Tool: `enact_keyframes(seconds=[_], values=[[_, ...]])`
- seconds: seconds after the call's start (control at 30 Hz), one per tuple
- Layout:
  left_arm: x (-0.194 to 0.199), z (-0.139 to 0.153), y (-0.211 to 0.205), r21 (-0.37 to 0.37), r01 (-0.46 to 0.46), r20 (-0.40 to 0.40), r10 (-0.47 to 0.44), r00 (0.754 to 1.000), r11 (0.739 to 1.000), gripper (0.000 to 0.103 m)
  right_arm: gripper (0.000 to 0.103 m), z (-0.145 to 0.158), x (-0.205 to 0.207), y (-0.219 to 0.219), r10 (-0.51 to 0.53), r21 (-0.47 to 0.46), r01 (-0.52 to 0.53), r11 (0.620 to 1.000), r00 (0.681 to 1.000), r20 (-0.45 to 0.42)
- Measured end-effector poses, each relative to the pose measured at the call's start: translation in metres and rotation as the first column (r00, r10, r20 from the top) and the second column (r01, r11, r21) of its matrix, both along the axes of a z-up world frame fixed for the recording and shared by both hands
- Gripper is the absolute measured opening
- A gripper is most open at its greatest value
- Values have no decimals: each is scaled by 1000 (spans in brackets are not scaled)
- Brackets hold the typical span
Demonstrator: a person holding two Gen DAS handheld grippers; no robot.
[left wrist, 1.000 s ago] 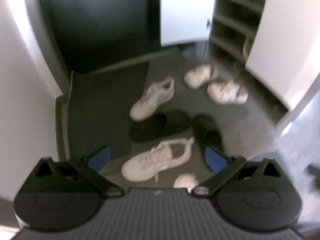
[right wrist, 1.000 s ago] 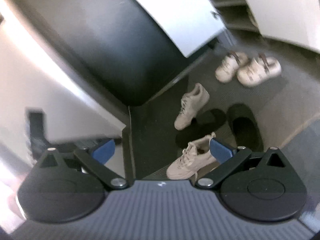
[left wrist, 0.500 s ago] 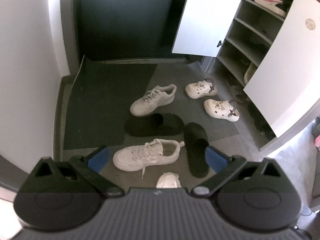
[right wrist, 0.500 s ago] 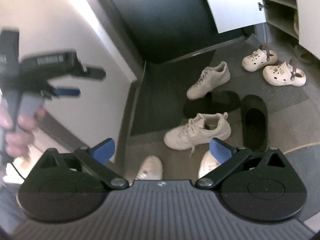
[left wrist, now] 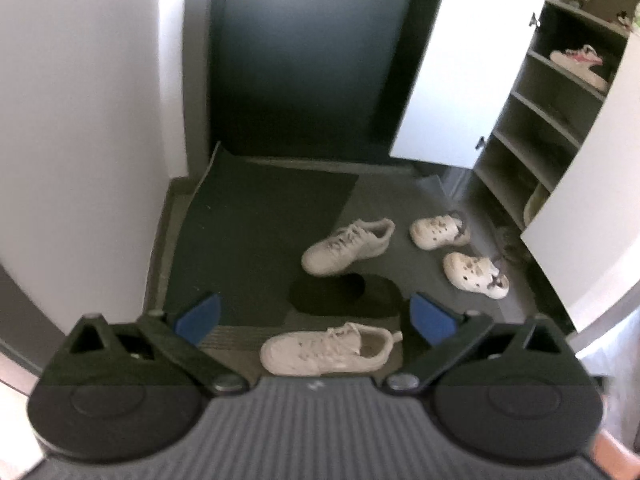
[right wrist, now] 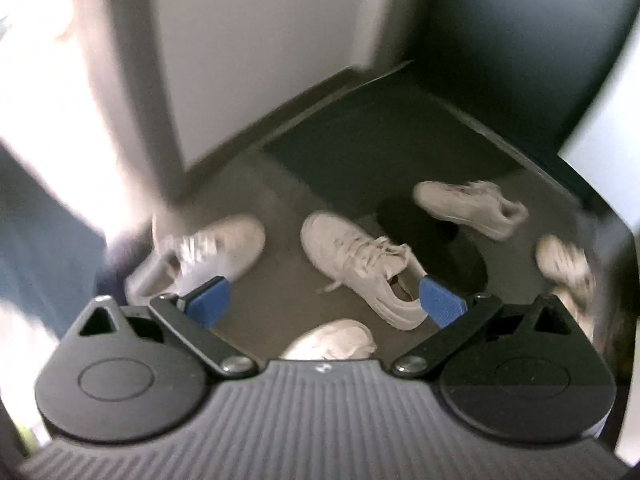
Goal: Organize scattered shoes
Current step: 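Move the right gripper down to a white sneaker on the mat, then close the right gripper on the sneaker's heel and lift it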
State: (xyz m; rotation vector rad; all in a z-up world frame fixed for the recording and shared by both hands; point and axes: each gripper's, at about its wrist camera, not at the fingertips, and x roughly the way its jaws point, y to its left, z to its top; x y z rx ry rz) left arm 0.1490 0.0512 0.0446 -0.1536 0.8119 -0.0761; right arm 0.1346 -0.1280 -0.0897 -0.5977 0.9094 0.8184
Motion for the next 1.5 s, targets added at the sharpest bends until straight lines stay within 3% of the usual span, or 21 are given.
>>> enact_keyframes(seconds=[0.17, 0.3, 0.37, 0.53, 0.63, 0.77, 0.9, 1.03, 1.17, 1.33, 1.5], values=[[-9, -1, 17, 35, -44, 5, 44, 999, 998, 103, 103, -45, 27, 18, 143, -94, -133, 987, 985, 102], [-4, -6, 34, 44, -118, -36, 120, 992, 992, 103, 103, -75, 57, 32, 213, -130, -201, 971, 973, 86], [0, -9, 38, 37, -154, -55, 156, 986, 987, 103, 103, -93, 73, 41, 302, -168, -285, 944, 949, 86], [14, -19, 34, 4, -218, -95, 217, 971, 976, 103, 103, -143, 115, 48, 410, -222, -395, 891, 912, 25], [28, -25, 26, -20, -226, -128, 222, 967, 974, 103, 103, -183, 132, 45, 461, -317, -442, 839, 887, -17], [44, -31, 12, 47, -230, -98, 234, 967, 972, 103, 103, -216, 148, 40, 525, -409, -478, 778, 851, 4], [65, -41, 4, 64, -222, -124, 229, 966, 973, 103, 103, -221, 168, 36, 527, -346, -493, 798, 850, 4], [84, -54, 2, 39, -218, -182, 222, 958, 975, 103, 103, -232, 179, 33, 548, -324, -530, 784, 836, -43], [93, -60, 0, 38, -215, -193, 219, 957, 976, 103, 103, -249, 186, 40, 517, -317, -525, 790, 848, -117], [100, -64, -3, 53, -221, -195, 227, 954, 974, 103, 103, -270, 191, 50, 505, -347, -519, 781, 852, -138], [107, -72, -7, 65, -218, -218, 227, 949, 974, 103, 103, -285, 191, 65, 449, -338, -470, 815, 882, -145]])
